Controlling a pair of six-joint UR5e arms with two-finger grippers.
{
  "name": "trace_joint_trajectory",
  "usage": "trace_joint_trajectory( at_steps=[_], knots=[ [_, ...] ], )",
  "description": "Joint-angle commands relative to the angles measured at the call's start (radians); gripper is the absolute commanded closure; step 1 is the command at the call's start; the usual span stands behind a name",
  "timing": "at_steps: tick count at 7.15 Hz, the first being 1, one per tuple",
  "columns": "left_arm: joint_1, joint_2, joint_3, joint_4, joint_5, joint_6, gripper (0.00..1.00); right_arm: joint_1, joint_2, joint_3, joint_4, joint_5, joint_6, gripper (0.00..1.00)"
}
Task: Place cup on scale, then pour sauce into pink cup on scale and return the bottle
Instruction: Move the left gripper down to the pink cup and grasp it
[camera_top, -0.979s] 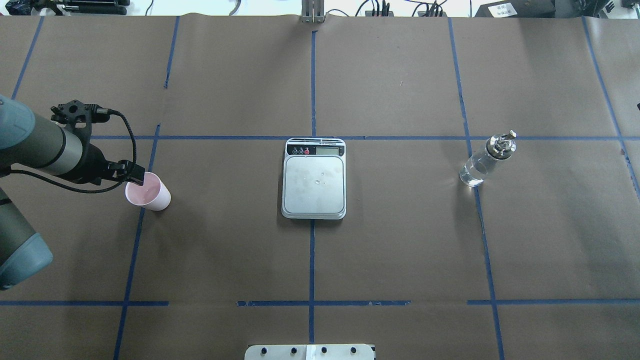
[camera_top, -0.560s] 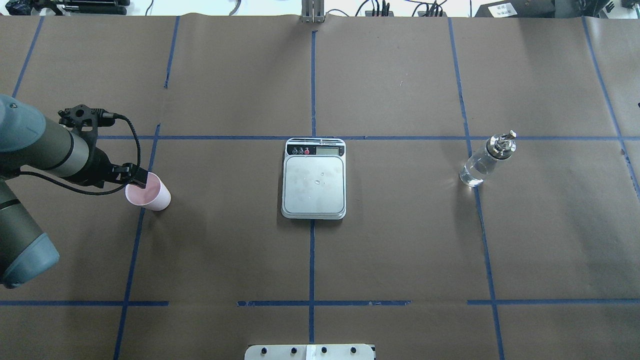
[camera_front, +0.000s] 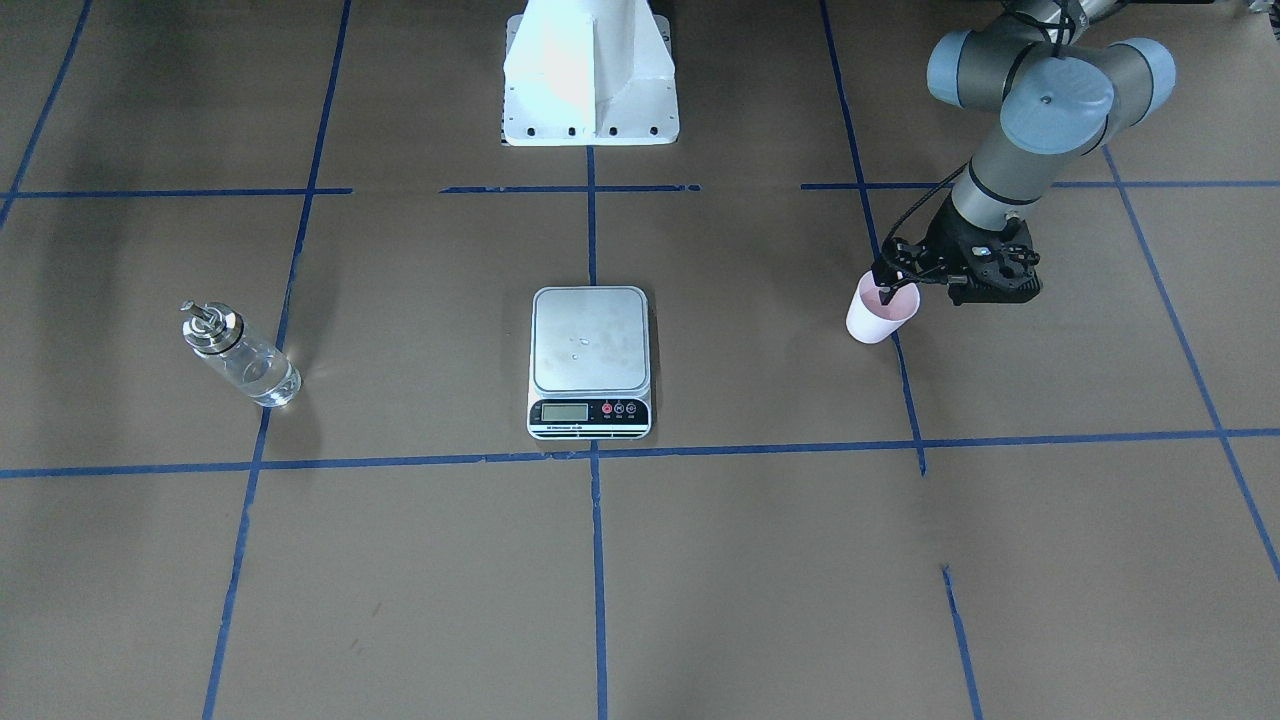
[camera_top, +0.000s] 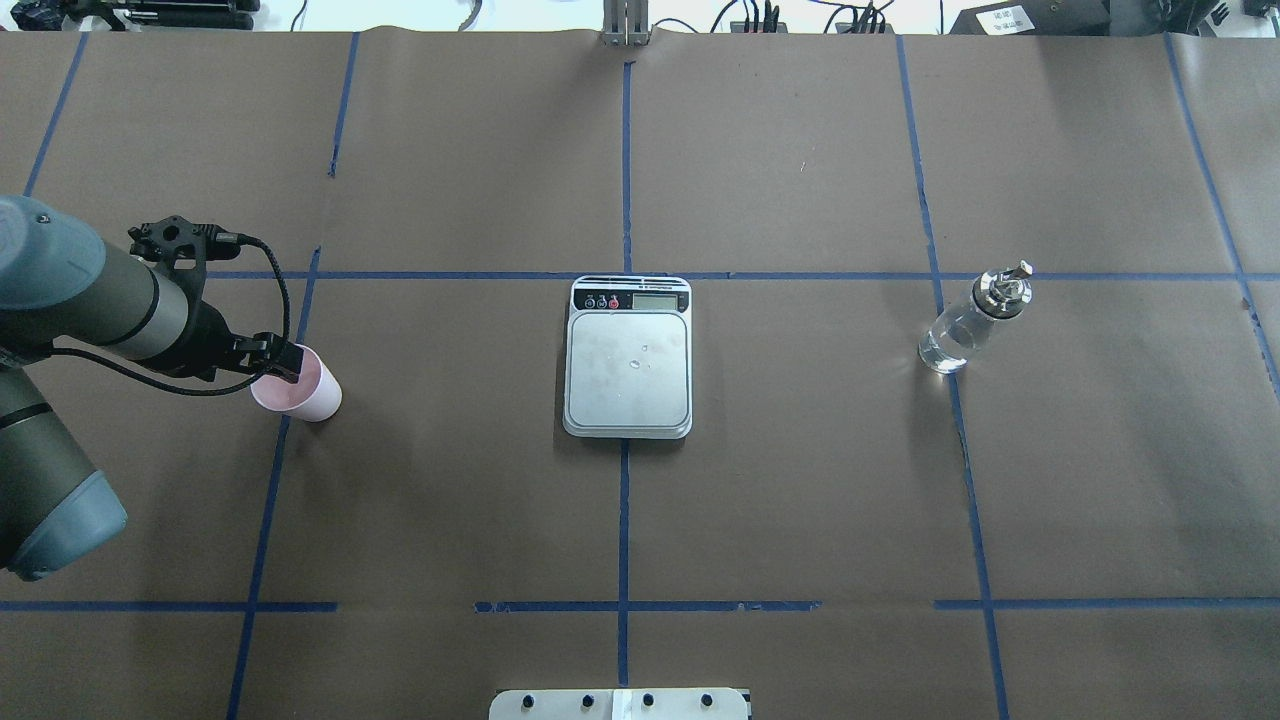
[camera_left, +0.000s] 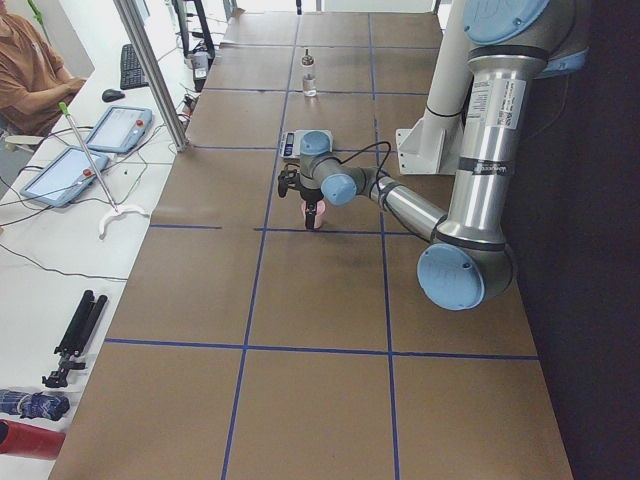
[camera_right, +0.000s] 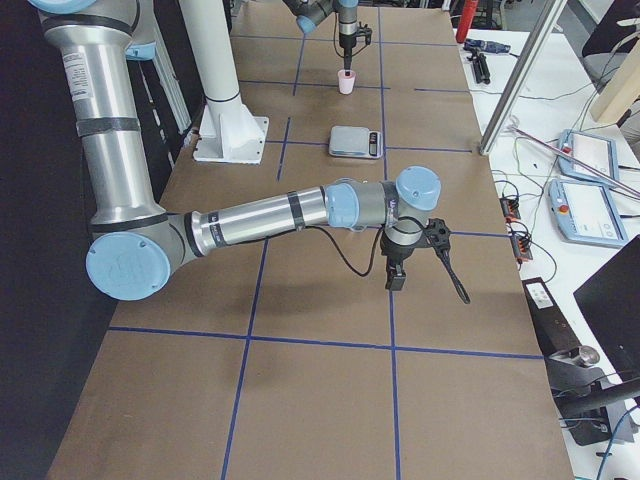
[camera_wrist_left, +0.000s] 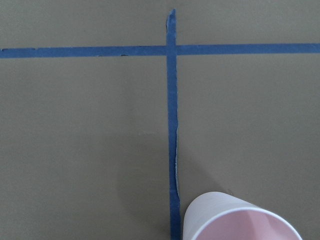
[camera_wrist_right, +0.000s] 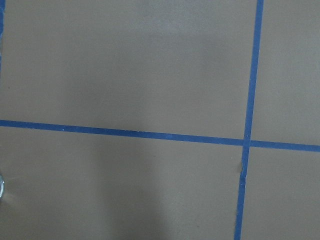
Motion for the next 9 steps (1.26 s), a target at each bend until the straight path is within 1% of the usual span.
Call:
trace_joint_trajectory(
  at_steps=[1,3,4,5,6,7,9],
  knots=[
    [0.014,0.001,0.001,0.000,0.000,-0.001,0.00,0.001,0.000,0.000,0.000,0.001,0.000,0.00],
    [0.026,0.001,0.008,0.002,0.000,-0.001,0.01,0.005,0.000,0.000,0.000,0.001,0.000,0.00],
    [0.026,0.001,0.007,0.002,-0.003,-0.001,0.13,0.005,0.000,0.000,0.000,0.002,0.000,0.00],
    [0.026,0.001,0.007,0.002,-0.023,0.000,0.39,0.006,0.000,0.000,0.000,0.001,-0.002,0.00],
    [0.026,0.000,0.007,0.003,-0.031,0.002,0.56,0.006,0.000,0.000,0.000,0.001,-0.002,0.00],
    [0.026,0.000,0.002,0.008,-0.031,0.003,0.67,0.006,0.000,0.000,0.000,0.002,-0.002,0.00],
    [0.026,0.000,-0.010,0.015,-0.034,0.006,1.00,0.011,0.000,0.000,0.000,0.001,-0.002,0.00]
  ],
)
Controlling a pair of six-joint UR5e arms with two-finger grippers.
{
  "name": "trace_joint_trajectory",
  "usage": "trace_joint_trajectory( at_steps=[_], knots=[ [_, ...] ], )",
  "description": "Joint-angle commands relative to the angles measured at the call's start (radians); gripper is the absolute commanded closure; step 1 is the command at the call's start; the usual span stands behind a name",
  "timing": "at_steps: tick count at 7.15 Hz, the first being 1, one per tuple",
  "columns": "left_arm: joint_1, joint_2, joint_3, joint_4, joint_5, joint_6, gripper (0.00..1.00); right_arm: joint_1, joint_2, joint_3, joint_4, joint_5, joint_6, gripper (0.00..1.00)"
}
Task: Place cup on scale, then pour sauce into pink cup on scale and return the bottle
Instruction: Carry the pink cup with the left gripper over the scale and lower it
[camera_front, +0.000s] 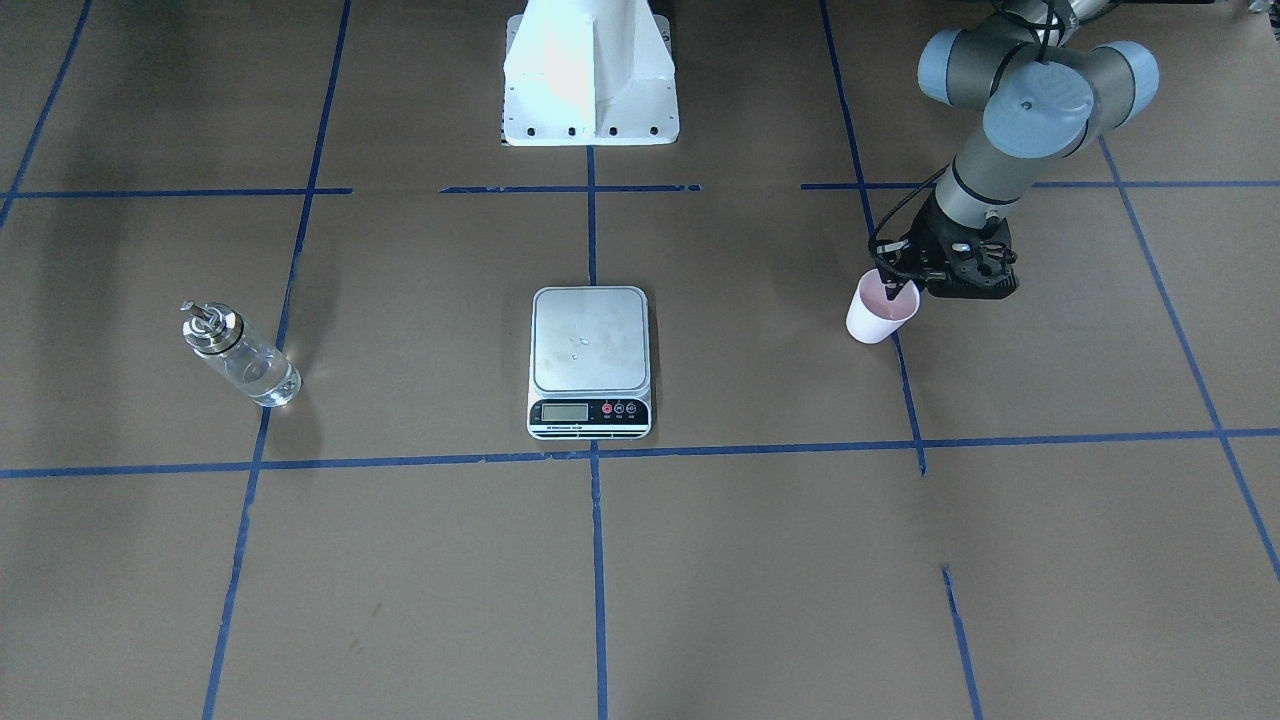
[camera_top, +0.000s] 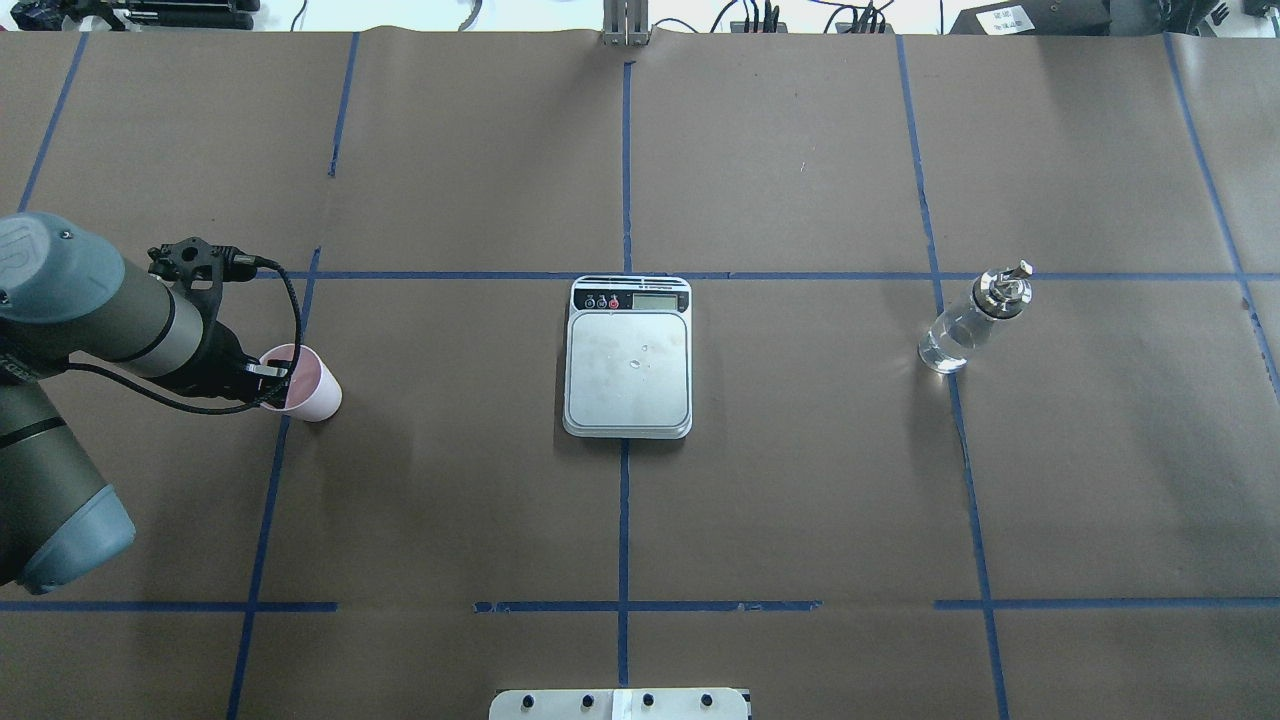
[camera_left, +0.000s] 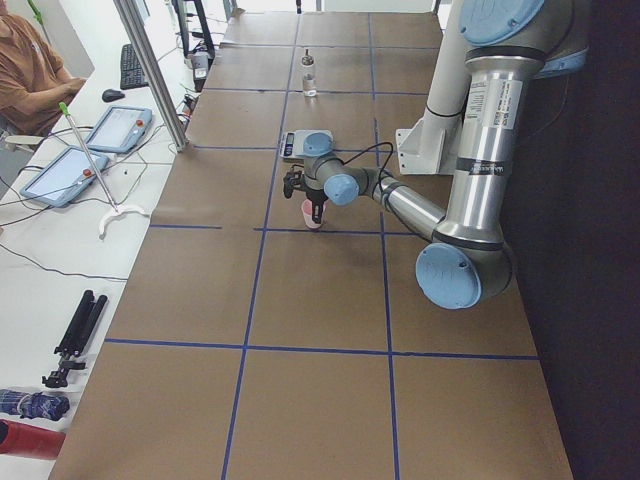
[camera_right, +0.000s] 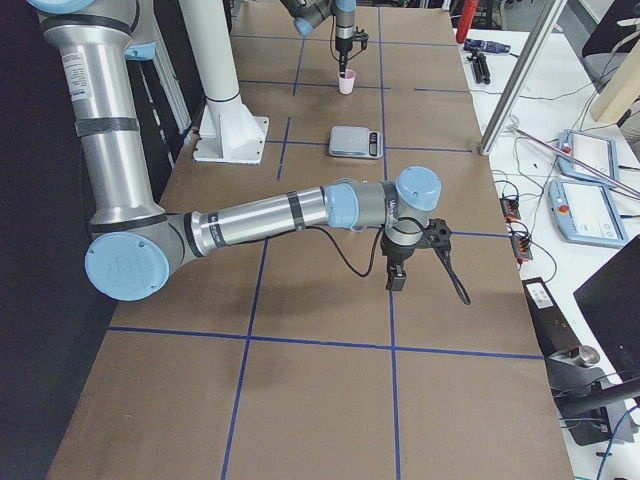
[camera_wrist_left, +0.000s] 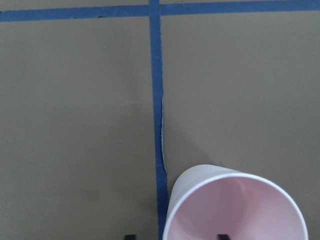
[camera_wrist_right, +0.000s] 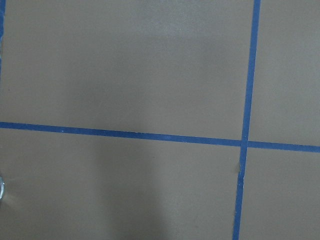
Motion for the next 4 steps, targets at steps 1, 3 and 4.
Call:
trace_joint_trajectory(
  at_steps=[1,3,4],
  knots=[
    [-0.001,0.001,-0.024,0.012,-0.036,0.003,1.00,0.003,0.000,0.000,0.000,0.001,0.000,0.00],
    [-0.003,0.001,-0.114,0.130,-0.047,0.003,1.00,0.003,-0.003,0.000,0.000,0.001,0.000,0.00],
    [-0.002,0.000,-0.181,0.209,-0.051,0.003,1.00,0.003,-0.003,0.000,0.000,0.001,0.001,0.00]
  ],
)
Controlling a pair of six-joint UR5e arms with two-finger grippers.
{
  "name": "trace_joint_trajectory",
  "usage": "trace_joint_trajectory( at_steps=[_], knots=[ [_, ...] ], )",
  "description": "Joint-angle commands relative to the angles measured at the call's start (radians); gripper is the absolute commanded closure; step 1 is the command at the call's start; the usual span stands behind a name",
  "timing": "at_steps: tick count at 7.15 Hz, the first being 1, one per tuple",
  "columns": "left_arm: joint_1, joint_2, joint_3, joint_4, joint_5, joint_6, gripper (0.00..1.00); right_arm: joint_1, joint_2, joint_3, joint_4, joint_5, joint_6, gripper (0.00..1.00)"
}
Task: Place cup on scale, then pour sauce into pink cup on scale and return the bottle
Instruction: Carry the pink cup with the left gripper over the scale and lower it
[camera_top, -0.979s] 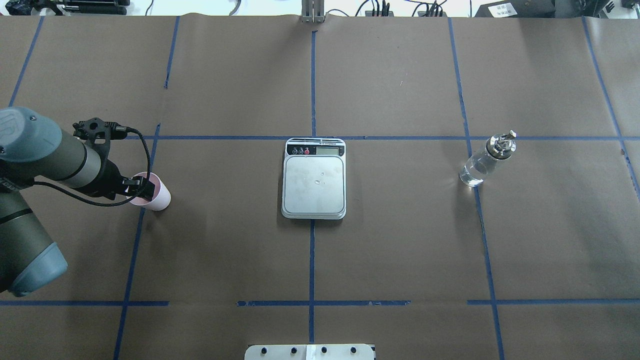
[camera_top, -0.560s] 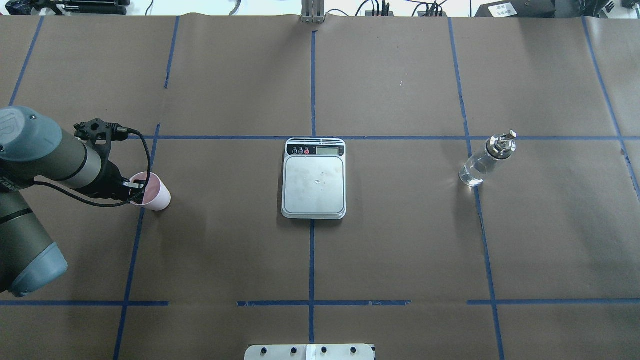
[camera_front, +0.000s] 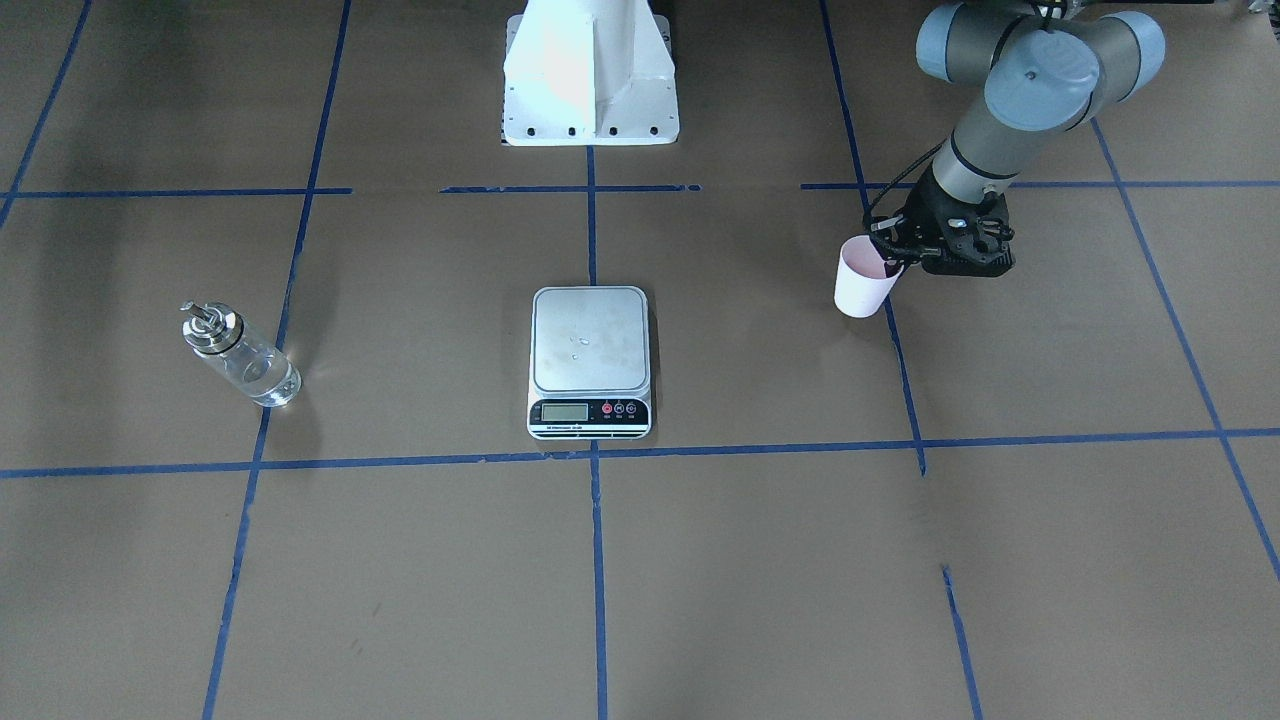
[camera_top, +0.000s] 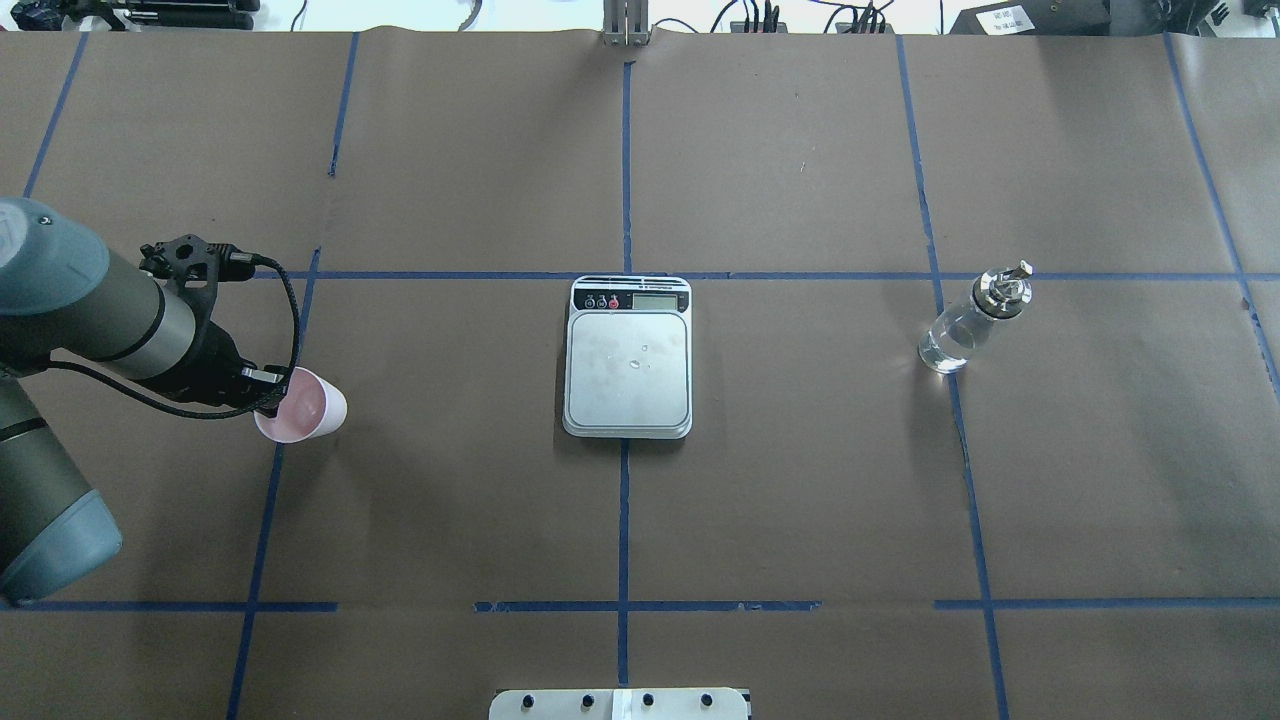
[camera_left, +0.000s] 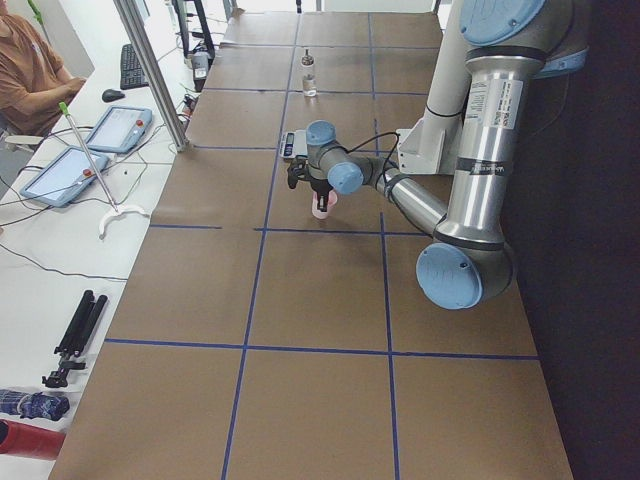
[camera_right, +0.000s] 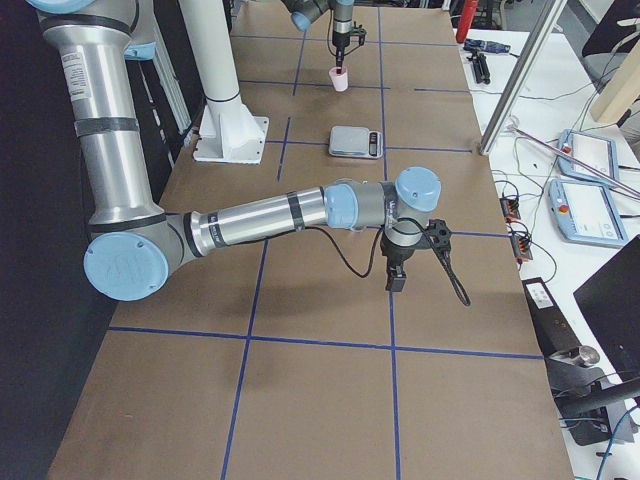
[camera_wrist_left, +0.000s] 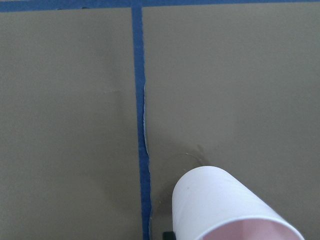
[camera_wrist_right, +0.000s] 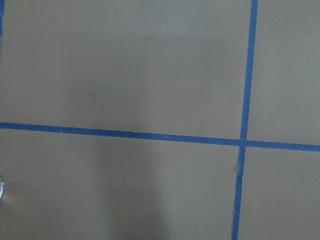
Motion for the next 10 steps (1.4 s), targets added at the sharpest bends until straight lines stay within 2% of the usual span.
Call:
trace_joint_trajectory(
  at_steps=[1,2,3,4,5,7,10],
  knots=[
    [0.001,-0.062,-0.102,0.201,-0.005,0.000,1.00,0.000,-0.001,0.002,0.000,0.002,0.001,0.00],
    [0.001,-0.178,-0.097,0.328,-0.004,-0.001,1.00,0.000,-0.001,0.003,0.000,0.002,0.001,0.00],
    [-0.009,-0.242,-0.097,0.371,-0.018,-0.009,1.00,0.000,-0.002,0.003,0.000,0.002,0.001,0.00],
    [-0.021,-0.256,-0.092,0.368,-0.086,-0.079,1.00,0.002,-0.007,0.003,0.000,0.002,0.001,0.00],
    [-0.029,-0.309,-0.086,0.371,-0.105,-0.192,1.00,0.002,-0.007,0.005,0.000,0.003,0.001,0.00],
    [-0.023,-0.430,0.013,0.363,-0.172,-0.406,1.00,0.002,-0.009,0.005,0.000,0.003,0.001,0.00],
    [-0.014,-0.584,0.170,0.278,-0.174,-0.619,1.00,0.003,-0.010,0.006,-0.002,0.015,0.001,0.00]
  ],
)
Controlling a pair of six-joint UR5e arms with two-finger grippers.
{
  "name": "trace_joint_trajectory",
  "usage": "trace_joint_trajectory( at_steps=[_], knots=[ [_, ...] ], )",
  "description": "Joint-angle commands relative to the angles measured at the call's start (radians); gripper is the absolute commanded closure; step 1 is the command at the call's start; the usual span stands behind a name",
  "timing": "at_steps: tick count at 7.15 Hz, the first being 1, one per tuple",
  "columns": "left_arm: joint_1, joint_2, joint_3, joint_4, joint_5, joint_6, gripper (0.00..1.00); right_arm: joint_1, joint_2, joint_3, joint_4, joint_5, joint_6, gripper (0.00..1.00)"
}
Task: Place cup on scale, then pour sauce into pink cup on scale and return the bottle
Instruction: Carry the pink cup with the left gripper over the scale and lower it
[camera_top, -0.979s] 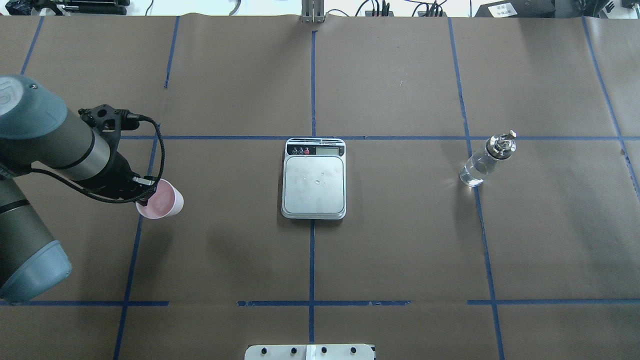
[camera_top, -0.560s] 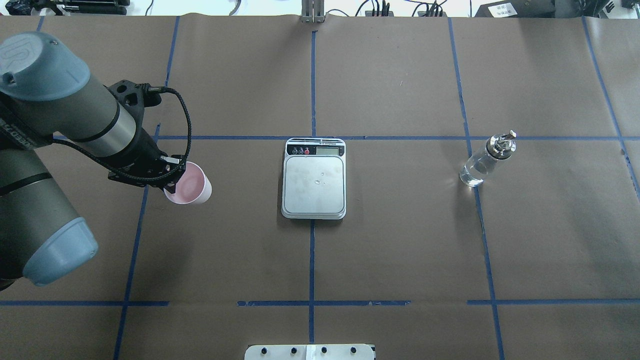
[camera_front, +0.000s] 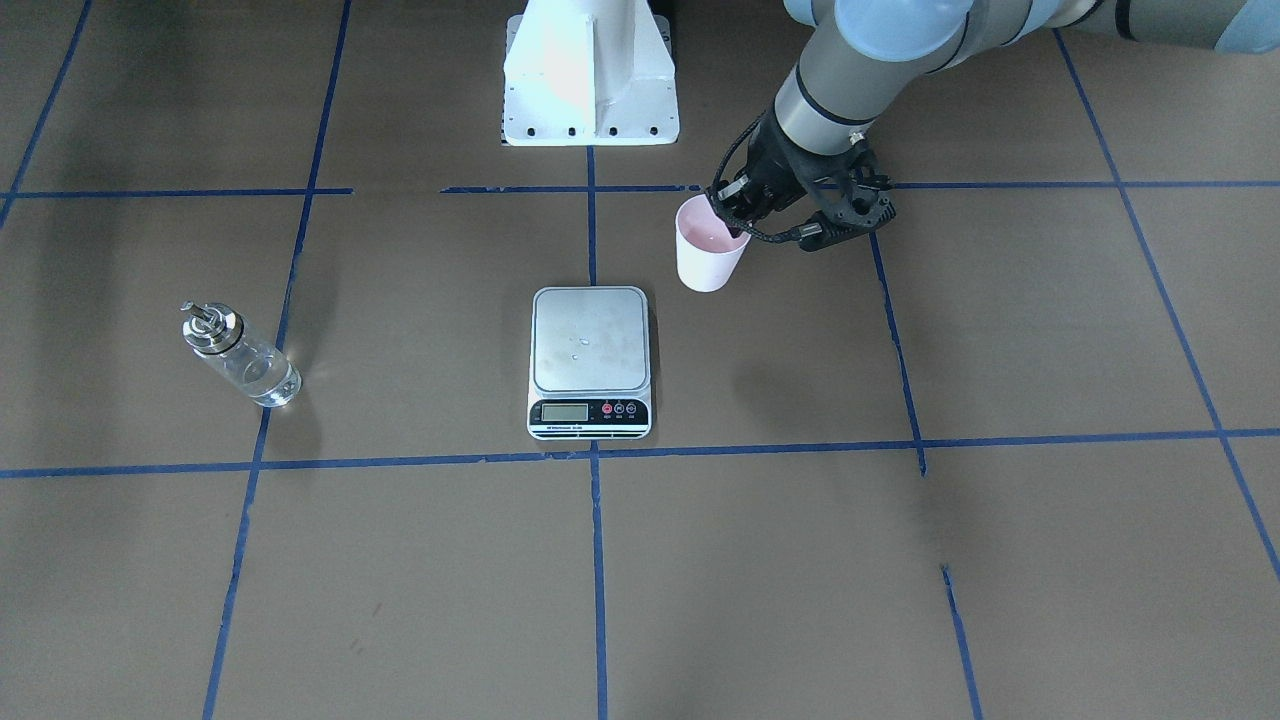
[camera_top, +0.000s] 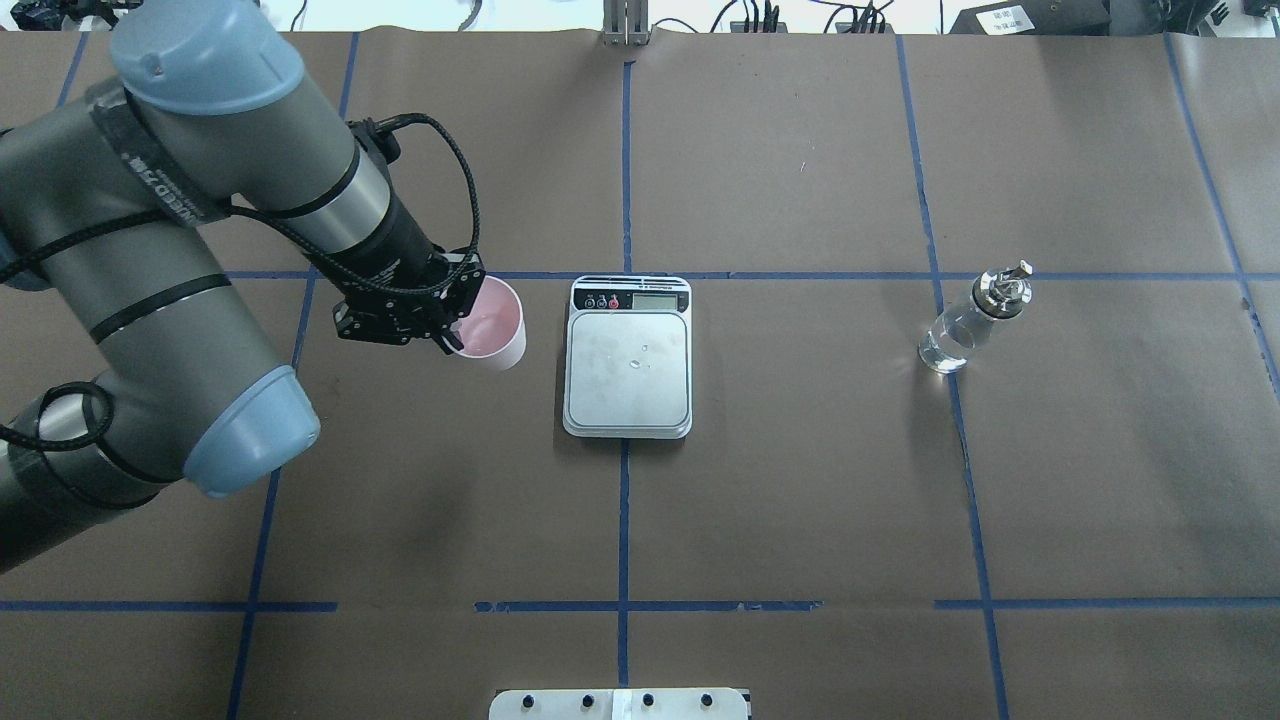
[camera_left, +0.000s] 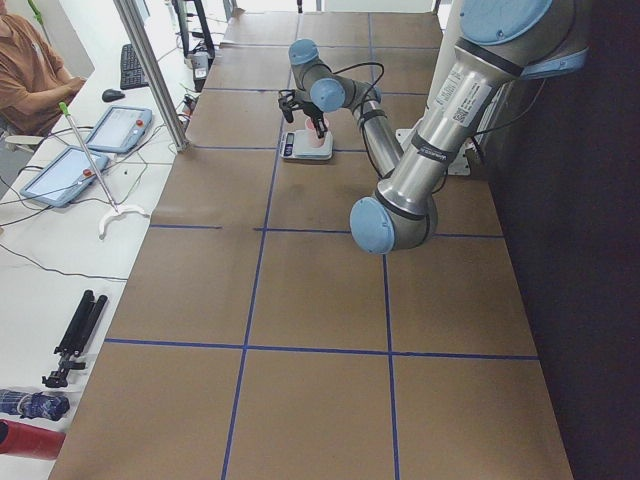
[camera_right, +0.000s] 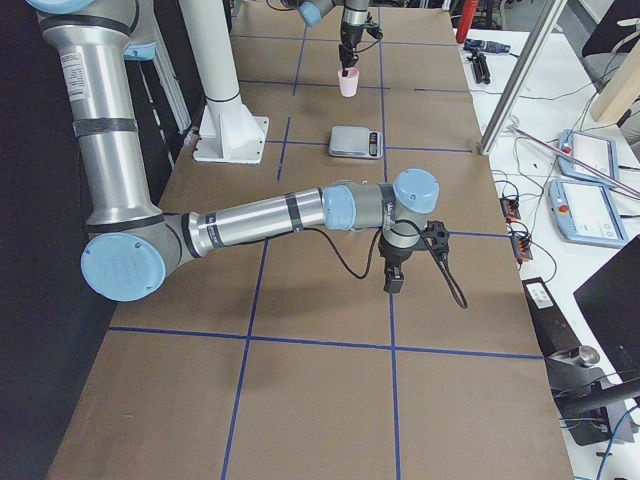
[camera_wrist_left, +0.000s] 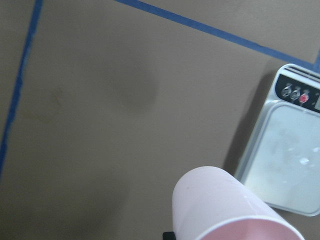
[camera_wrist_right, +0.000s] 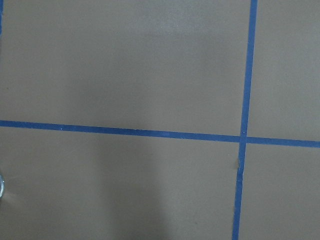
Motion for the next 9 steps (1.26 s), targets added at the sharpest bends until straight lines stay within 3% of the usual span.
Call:
trace_joint_trajectory(
  at_steps=[1,4,9],
  knots=[
    [0.009,-0.141,0.171,-0.065,-0.003,-0.127,1.00,0.002,-0.001,-0.001,0.001,0.008,0.002,0.00],
    [0.058,-0.275,0.401,-0.176,0.003,-0.217,1.00,0.007,0.001,0.001,0.001,0.019,0.002,0.00],
    [0.110,-0.226,0.413,-0.213,0.005,-0.200,1.00,0.008,-0.002,0.001,0.001,0.022,0.000,0.00]
  ],
)
